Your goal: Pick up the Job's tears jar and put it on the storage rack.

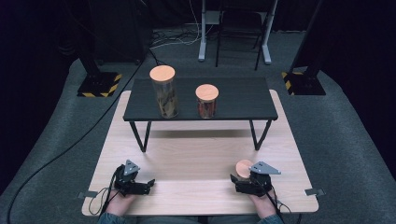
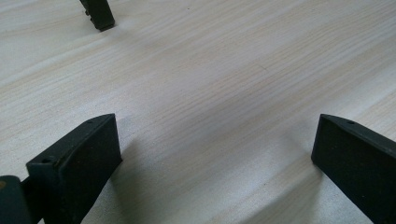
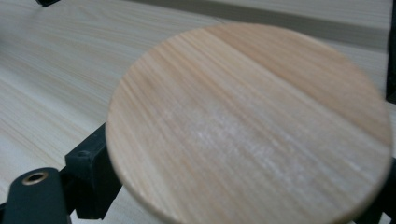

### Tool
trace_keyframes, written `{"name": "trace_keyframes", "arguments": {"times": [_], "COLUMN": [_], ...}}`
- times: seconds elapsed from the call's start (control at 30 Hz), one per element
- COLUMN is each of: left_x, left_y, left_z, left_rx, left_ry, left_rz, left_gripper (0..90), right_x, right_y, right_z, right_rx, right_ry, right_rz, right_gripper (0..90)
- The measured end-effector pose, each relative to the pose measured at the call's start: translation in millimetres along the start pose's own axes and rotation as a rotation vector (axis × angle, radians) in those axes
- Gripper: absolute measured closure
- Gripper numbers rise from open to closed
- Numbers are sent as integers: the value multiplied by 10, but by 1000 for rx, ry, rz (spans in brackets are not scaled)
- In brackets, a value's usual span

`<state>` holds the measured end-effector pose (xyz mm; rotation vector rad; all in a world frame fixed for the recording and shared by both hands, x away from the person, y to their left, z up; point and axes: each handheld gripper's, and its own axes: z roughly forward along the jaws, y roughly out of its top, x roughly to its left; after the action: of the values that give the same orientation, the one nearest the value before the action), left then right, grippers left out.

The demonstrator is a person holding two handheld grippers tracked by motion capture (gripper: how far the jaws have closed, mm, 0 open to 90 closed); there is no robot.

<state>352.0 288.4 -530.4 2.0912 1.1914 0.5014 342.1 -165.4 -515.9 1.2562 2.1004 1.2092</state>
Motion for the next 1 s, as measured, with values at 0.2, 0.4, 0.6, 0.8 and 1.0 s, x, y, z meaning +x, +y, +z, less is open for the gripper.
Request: {"name": "trace_keyframes", "arguments": {"times": [0.2,0.4,0.6,0.8,1.0], "left_x": [0,0,1,1,1], "left_y": [0,0,1,1,1], "left_z": [0,0,0,0,0], "left_rx": [0,0,0,0,0], "left_ry": [0,0,-1,-1,-1], "left_rz": [0,0,0,0,1], "left_gripper": [11,11,11,11,11], "right_x": [-16,-43,-47,-31,-16], "right_y": [-18,-15,3,30,69], "right_z": [1,14,7,-26,-71], "right_rx": [-6,-19,-14,-22,-31], "right_ry": [-9,-14,-15,-12,-11], "right_rz": [-4,-20,-11,-15,-16], "right_gripper": [179,233,239,240,241]}}
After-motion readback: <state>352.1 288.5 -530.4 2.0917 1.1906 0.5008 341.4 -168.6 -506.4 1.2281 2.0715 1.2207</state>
